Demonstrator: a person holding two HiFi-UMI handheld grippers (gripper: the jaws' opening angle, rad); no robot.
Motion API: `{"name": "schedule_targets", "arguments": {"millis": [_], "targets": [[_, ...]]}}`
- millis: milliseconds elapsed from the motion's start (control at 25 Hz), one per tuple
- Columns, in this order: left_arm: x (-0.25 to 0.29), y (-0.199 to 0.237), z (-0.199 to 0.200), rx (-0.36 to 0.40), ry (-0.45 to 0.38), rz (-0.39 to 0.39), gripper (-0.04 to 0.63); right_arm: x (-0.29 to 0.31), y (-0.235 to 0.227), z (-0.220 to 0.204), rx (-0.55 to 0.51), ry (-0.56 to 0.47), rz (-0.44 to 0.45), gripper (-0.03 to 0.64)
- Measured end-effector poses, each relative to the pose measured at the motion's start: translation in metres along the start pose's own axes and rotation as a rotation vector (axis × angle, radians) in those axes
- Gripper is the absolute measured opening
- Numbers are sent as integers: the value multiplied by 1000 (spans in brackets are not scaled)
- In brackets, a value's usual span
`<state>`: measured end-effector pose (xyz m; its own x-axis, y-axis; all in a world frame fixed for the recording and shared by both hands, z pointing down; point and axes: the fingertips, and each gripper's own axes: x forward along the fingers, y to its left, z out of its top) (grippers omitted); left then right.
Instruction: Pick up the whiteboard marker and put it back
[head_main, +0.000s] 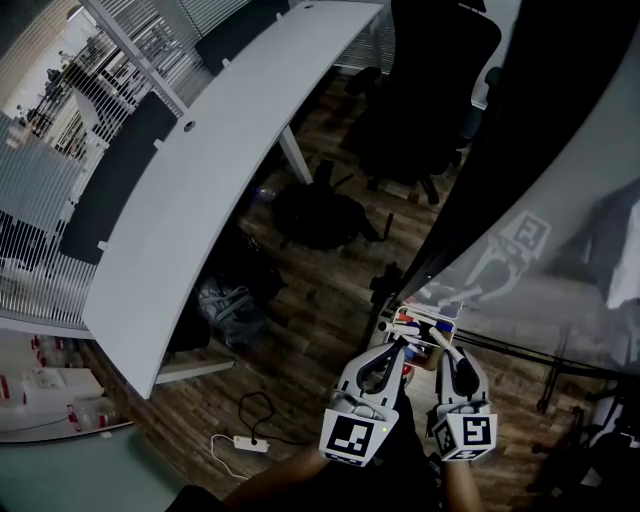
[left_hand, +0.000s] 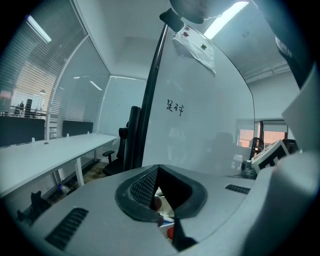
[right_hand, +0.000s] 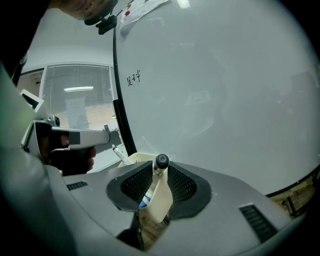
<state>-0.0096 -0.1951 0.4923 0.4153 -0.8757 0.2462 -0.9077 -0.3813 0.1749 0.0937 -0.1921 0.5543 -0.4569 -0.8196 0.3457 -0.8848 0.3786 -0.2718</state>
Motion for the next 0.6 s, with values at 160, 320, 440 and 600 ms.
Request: {"name": "schedule_targets", "arguments": {"millis": [160, 320, 440, 600], "targets": [[0, -2, -1, 13, 13, -10, 6, -1, 2, -4, -5, 33, 6, 106], [-1, -3, -1, 13, 6, -11, 7, -2, 0, -5, 10, 20, -8, 110], [-2, -3, 0, 14, 4, -10, 6, -3, -3, -2, 19, -10, -21, 111], [-5, -5, 3, 10, -5, -10, 6, -7, -1, 2, 4, -6, -24, 112]]}}
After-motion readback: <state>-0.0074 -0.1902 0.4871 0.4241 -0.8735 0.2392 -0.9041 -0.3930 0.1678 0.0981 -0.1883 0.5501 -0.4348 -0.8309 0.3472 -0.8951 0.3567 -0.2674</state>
